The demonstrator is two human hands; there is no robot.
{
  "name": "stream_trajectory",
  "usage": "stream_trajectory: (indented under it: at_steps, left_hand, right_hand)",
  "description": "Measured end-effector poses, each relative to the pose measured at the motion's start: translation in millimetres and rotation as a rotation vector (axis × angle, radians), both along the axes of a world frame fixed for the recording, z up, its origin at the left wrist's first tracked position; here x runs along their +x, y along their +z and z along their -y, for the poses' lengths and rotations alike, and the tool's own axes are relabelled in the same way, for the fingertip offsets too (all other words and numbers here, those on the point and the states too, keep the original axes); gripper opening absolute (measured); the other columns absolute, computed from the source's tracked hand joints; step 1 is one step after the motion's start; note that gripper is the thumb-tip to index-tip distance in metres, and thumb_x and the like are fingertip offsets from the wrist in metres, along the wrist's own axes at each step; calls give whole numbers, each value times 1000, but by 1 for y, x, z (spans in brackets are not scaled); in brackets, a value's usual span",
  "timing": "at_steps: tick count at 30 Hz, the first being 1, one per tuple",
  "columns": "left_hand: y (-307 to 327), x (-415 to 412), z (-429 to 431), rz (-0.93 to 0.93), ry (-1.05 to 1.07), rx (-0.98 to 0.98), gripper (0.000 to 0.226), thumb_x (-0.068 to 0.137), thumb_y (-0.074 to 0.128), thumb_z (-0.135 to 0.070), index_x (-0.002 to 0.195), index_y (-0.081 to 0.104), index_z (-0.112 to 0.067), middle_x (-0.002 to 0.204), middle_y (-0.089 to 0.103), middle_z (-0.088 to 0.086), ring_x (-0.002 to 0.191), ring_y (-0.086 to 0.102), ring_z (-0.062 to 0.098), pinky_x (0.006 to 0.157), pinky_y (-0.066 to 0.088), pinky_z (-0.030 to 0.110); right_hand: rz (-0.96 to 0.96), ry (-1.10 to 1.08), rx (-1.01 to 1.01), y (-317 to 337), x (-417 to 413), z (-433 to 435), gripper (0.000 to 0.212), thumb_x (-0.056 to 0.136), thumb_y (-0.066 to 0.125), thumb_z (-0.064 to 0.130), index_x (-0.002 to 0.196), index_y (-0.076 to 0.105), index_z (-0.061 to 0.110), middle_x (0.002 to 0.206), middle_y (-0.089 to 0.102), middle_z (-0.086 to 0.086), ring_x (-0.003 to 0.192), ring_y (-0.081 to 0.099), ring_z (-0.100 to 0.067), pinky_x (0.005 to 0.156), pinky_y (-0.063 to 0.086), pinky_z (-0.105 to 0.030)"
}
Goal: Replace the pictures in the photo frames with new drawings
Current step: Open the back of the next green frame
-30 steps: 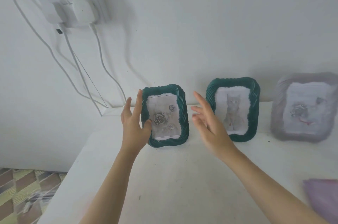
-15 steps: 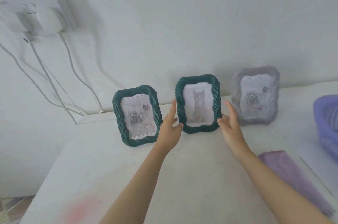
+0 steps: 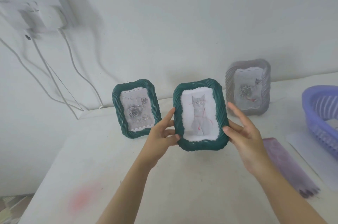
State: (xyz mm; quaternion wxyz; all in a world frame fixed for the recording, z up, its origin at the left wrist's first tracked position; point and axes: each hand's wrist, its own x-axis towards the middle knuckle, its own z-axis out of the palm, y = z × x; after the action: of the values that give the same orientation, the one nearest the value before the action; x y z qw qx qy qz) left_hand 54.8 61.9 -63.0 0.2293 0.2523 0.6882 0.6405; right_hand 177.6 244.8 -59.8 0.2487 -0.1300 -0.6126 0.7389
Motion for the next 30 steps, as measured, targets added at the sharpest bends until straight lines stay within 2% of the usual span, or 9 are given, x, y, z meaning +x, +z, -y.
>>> stream_trajectory:
  at_steps: [3, 5, 8, 12, 15, 19, 22, 26, 30]
  left_hand:
    - [2, 14, 1, 39, -16, -76, 67, 82, 57, 3, 135, 43, -37, 126, 59, -5, 99, 66, 19, 88, 54, 36]
    - [7, 23, -2, 3, 34, -160, 60, 87, 56, -4, 130, 44, -45, 130, 55, -7, 99, 65, 10, 90, 52, 31]
    - [23, 38, -9, -185, 168, -182, 55, 90, 54, -17, 130, 37, -53, 127, 55, -8, 91, 62, -5, 88, 49, 23]
    - [45, 56, -19, -346, 174, -99, 55, 94, 48, -31, 130, 23, -64, 106, 64, -14, 81, 67, 22, 80, 55, 38]
    - [48, 59, -27, -410, 156, -157, 32, 92, 50, -33, 114, 40, -54, 94, 66, -6, 84, 67, 22, 80, 54, 45]
    - [36, 50, -29, -252, 257, -122, 19, 87, 54, -12, 92, 56, -30, 87, 64, 5, 80, 66, 23, 67, 58, 34]
    - [28, 40, -24, -84, 266, -74, 31, 87, 48, 0, 93, 58, -28, 97, 59, 15, 89, 65, 28, 60, 56, 24]
    - [22, 31, -8, 4, 172, -49, 36, 90, 41, 6, 101, 55, -26, 91, 59, 11, 71, 63, 18, 59, 53, 23]
    - [21, 24, 9, 37, 9, -21, 38, 92, 37, 10, 108, 51, -21, 73, 64, -4, 63, 60, 13, 60, 54, 27]
  right_hand:
    - [-88, -96, -93, 6, 19, 15, 61, 86, 51, -8, 125, 50, 39, 101, 72, -6, 95, 67, -17, 77, 54, -23]
    - [-115, -157, -7, 7, 28, 26, 63, 86, 52, -8, 126, 49, 41, 99, 73, -5, 94, 67, -18, 82, 53, -25]
    - [-135, -228, 197, 4, 34, 40, 64, 87, 53, -6, 126, 47, 44, 101, 73, -3, 79, 65, -10, 72, 49, -17]
    - [-122, -274, 584, -8, 36, 50, 71, 86, 55, -4, 129, 40, 51, 116, 65, 17, 93, 65, 0, 74, 48, -11]
    - [-98, -223, 761, -15, 36, 56, 65, 87, 52, 1, 133, 37, 43, 125, 58, 19, 112, 55, 4, 86, 42, -7]
    - [-28, -63, 755, -17, 39, 61, 70, 87, 54, 3, 135, 31, 49, 122, 53, 33, 115, 50, 10, 87, 40, -4]
    - [-9, 21, 652, -11, 44, 59, 63, 87, 59, 11, 131, 36, 51, 111, 65, 20, 101, 60, 8, 78, 43, -4]
    - [-62, -173, 668, -3, 46, 49, 38, 85, 53, 29, 122, 53, 35, 90, 70, 15, 78, 65, -2, 66, 48, -9]
    - [153, -253, 734, -14, 38, 29, 41, 88, 58, 17, 126, 49, 33, 109, 59, 16, 96, 54, -3, 83, 42, -15]
